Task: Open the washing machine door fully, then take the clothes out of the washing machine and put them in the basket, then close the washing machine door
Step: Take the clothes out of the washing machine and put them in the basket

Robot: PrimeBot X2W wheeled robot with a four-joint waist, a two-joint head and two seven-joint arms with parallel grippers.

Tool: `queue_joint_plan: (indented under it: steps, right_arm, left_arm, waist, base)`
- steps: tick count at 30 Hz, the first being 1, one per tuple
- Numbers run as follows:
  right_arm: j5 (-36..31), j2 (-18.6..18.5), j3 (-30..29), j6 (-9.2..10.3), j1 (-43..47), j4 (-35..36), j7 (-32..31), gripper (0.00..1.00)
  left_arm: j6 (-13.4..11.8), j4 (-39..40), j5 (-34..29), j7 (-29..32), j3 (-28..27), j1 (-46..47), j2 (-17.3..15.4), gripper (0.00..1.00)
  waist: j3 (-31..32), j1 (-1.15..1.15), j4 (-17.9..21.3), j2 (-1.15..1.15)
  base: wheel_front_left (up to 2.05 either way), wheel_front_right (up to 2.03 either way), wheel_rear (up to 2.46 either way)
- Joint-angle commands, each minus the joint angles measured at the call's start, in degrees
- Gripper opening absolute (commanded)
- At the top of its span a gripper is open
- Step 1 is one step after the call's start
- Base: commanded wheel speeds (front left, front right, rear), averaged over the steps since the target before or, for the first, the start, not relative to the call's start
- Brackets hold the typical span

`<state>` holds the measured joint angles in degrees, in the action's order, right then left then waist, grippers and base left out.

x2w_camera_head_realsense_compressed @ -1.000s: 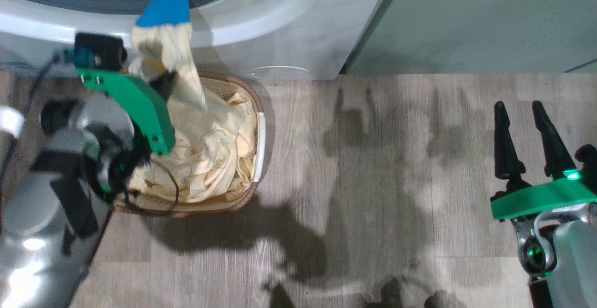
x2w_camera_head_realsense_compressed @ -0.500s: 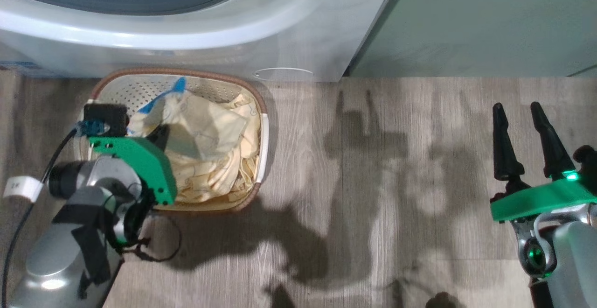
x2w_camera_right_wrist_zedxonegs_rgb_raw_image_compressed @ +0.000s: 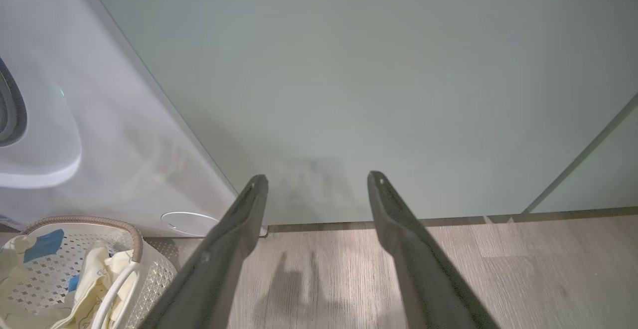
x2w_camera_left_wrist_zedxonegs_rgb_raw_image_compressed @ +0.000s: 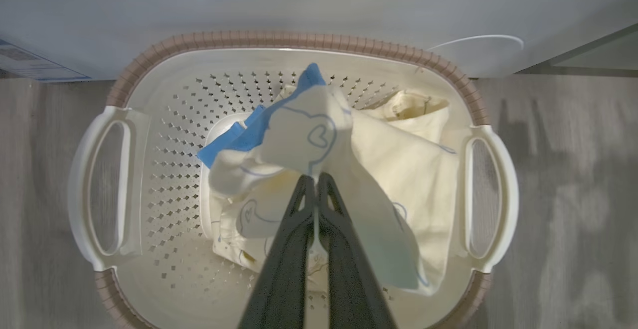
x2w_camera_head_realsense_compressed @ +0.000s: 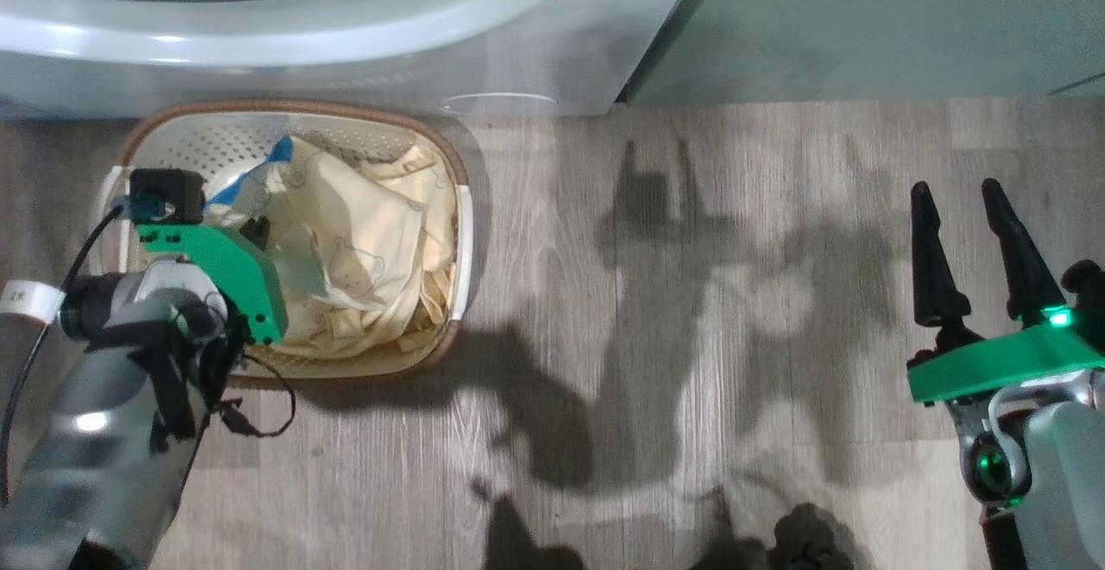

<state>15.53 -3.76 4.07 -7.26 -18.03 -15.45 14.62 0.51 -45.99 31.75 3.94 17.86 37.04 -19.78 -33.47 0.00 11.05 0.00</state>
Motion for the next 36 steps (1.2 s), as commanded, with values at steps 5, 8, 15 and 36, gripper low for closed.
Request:
queue_joint_plan:
  steps: [5, 8, 15, 36]
  right_arm:
    - [-0.4, -1.0, 1.4, -0.23, -0.6, 2.0, 0.4, 1.0]
    - [-0.4, -0.9, 1.8, -0.23, -1.0, 2.0, 0.4, 1.0]
    - [-0.4, -0.7, 2.3, -0.23, -1.7, 1.9, 0.4, 1.0]
    - [-0.5, -0.5, 1.2, -0.23, 0.1, 0.6, 0.4, 1.0]
  left_arm:
    - [2.4, -8.7, -1.7, -2.7, 0.3, 5.2, -1.3, 0.0]
    - [3.7, -14.1, -2.4, -4.9, 1.4, 7.6, -0.8, 0.0]
    - [4.9, -23.7, -3.3, -8.7, 3.0, 10.2, -0.1, 0.0]
    - [6.6, -24.4, 0.9, -18.8, 0.4, 8.5, 0.9, 1.0]
  waist:
    - [-2.0, 0.0, 1.0, 0.0]
    - [-3.0, 0.0, 1.6, 0.0]
    - [-4.3, 0.0, 2.9, 0.0]
    - [4.2, 0.0, 0.9, 0.0]
  base:
    - [0.0, 0.0, 0.0]
    - [0.0, 0.0, 0.0]
    - [0.0, 0.0, 0.0]
    - [0.0, 0.0, 0.0]
